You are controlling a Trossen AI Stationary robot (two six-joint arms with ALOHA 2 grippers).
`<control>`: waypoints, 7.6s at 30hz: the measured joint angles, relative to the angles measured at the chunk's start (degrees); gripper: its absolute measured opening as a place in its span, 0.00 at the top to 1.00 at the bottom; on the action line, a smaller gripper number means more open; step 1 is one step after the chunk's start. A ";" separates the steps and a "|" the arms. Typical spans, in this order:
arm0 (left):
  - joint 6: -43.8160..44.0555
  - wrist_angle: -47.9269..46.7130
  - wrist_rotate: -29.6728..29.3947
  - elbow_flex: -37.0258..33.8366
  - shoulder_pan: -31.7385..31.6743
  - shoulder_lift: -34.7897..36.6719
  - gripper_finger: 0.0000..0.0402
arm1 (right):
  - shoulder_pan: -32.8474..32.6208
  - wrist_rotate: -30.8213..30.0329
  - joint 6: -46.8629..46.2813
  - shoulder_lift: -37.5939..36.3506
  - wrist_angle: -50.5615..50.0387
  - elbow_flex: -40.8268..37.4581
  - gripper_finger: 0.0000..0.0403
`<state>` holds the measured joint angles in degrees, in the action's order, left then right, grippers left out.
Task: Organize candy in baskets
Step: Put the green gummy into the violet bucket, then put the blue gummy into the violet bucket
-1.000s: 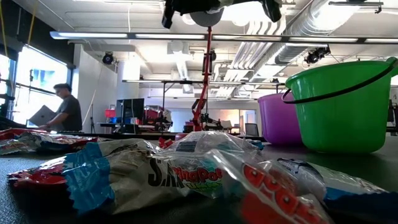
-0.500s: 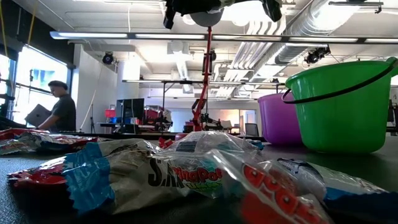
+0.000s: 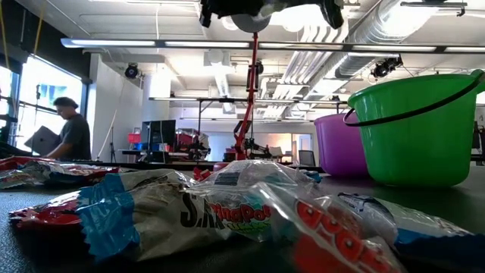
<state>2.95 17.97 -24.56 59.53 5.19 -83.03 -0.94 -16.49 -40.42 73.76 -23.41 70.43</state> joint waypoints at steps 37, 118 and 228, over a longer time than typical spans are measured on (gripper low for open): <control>-33.20 -5.77 -33.84 -0.04 -26.05 23.70 0.66 | 32.65 13.13 10.12 -6.08 -30.57 -0.04 1.00; -9.19 -34.47 46.50 -0.11 -28.44 -5.48 0.74 | 11.30 33.89 16.90 3.74 -49.02 0.00 0.71; -11.71 -28.48 15.04 17.49 -17.03 -24.49 1.00 | 5.94 8.06 10.24 1.67 -24.87 -0.02 0.71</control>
<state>-8.76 -10.51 -9.52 77.01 -11.84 -107.52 4.99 -8.43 -30.18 75.43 -48.28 70.41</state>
